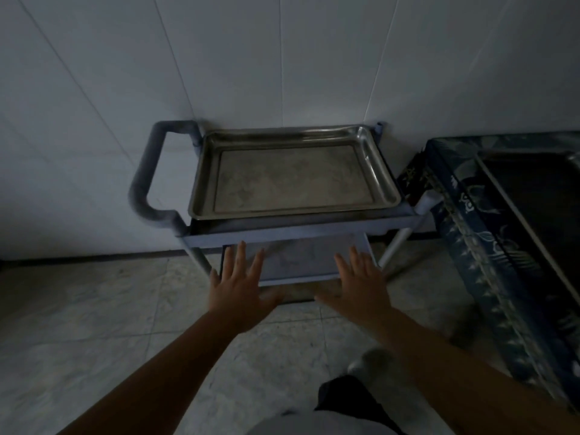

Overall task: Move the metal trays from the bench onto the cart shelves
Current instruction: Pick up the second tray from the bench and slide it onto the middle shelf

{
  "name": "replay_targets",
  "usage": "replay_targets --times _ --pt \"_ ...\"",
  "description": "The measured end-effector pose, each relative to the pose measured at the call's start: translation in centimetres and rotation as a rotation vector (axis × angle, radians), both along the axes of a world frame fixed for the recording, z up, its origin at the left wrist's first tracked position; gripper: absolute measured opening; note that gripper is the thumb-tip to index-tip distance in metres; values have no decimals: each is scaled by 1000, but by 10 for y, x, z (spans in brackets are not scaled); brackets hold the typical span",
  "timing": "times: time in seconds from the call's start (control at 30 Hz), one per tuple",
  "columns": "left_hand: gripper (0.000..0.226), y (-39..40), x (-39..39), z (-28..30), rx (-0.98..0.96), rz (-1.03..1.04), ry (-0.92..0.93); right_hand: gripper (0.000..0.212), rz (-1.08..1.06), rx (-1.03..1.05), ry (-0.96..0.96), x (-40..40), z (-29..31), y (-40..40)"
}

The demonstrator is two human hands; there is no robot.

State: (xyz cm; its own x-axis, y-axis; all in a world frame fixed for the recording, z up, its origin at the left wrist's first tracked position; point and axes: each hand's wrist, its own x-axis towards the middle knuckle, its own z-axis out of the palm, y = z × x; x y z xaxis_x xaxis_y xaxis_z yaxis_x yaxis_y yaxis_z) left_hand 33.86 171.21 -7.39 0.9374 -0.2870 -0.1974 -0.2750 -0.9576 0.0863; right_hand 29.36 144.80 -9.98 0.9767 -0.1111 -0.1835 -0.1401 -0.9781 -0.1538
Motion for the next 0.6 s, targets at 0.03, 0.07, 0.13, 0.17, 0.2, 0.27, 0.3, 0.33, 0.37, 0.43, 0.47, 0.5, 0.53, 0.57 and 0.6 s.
replay_targets --times 0.03,0.07,0.13,0.17,0.2,0.27,0.3,0.33,0.37,0.43,0.47,0.5,0.53,0.57,0.6 --pt "106 5 -7 1 9 0 -2 120 7 -10 12 -10 -1 5" --pt "107 9 -12 1 14 -1 -6 120 9 -14 26 -18 -2 10" --pt "109 15 -19 4 13 -6 -12 119 -4 -20 45 -32 -4 14" --pt "109 16 -21 6 13 -8 -10 119 -23 -15 46 -39 -4 14" --pt "109 14 -22 8 13 -17 -3 118 -55 0 44 -47 -4 12" --pt "112 -1 -23 13 13 -63 24 116 -138 42 38 -68 0 2" --pt "114 -16 -24 15 8 -106 37 115 -188 53 33 -81 2 -6" --pt "117 -35 -25 16 -3 -161 48 115 -242 56 27 -96 4 -16" --pt "120 -57 -28 18 -23 -228 58 114 -301 55 21 -113 6 -27" --pt "120 -111 -39 21 -68 -390 58 115 -440 47 22 -154 12 -53" --pt "119 -139 -48 23 -86 -480 57 117 -522 45 25 -178 16 -66" --pt "117 -169 -60 26 -102 -572 60 120 -615 44 24 -204 19 -79" --pt "117 -198 -74 29 -114 -662 62 122 -713 46 20 -231 24 -92" --pt "116 -226 -90 31 -124 -749 59 124 -806 51 11 -259 29 -103" --pt "115 -252 -108 34 -133 -833 52 124 -894 54 -3 -289 34 -113"
